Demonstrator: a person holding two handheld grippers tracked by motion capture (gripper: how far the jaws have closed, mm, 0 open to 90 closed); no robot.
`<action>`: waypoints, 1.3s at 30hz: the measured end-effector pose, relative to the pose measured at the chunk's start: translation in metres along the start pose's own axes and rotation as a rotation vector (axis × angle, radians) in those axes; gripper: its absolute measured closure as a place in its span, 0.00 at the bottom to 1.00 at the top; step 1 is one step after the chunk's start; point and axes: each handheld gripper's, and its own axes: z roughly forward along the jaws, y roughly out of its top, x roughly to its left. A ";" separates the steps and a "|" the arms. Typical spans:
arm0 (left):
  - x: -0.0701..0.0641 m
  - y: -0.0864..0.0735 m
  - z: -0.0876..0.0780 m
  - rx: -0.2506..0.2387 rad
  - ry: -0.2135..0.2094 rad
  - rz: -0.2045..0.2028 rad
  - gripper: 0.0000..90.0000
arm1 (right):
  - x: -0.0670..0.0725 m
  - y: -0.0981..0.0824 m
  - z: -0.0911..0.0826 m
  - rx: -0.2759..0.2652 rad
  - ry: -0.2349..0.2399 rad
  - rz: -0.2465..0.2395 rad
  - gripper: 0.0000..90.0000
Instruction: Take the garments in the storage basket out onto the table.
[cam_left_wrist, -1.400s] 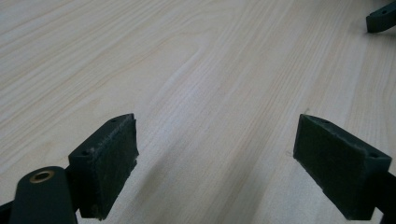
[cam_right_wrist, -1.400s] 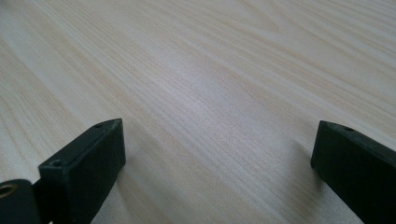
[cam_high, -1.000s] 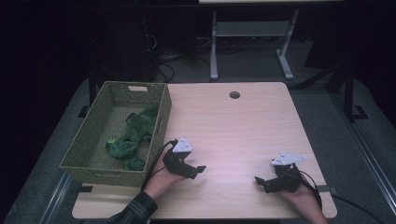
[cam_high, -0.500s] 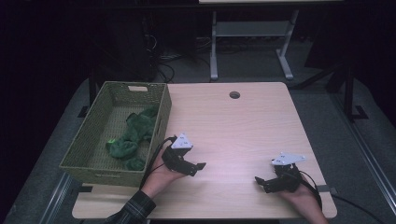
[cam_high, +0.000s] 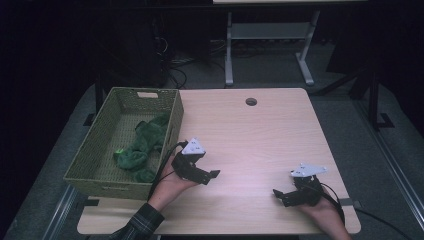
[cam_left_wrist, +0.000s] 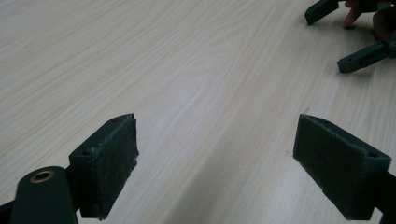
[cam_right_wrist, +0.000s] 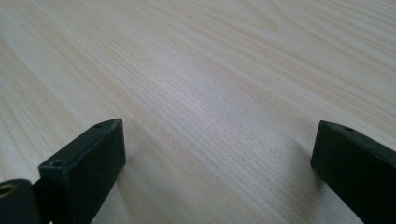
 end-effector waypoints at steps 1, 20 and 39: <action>0.000 0.001 -0.001 0.004 0.000 0.005 0.15 | 0.000 0.000 0.000 0.000 0.001 0.001 0.03; 0.006 0.023 -0.014 -0.010 0.002 0.024 0.15 | 0.000 0.000 0.000 0.000 0.000 0.000 0.03; 0.026 0.042 -0.025 -0.028 -0.055 0.044 0.15 | 0.000 0.000 0.000 0.000 0.000 0.000 0.03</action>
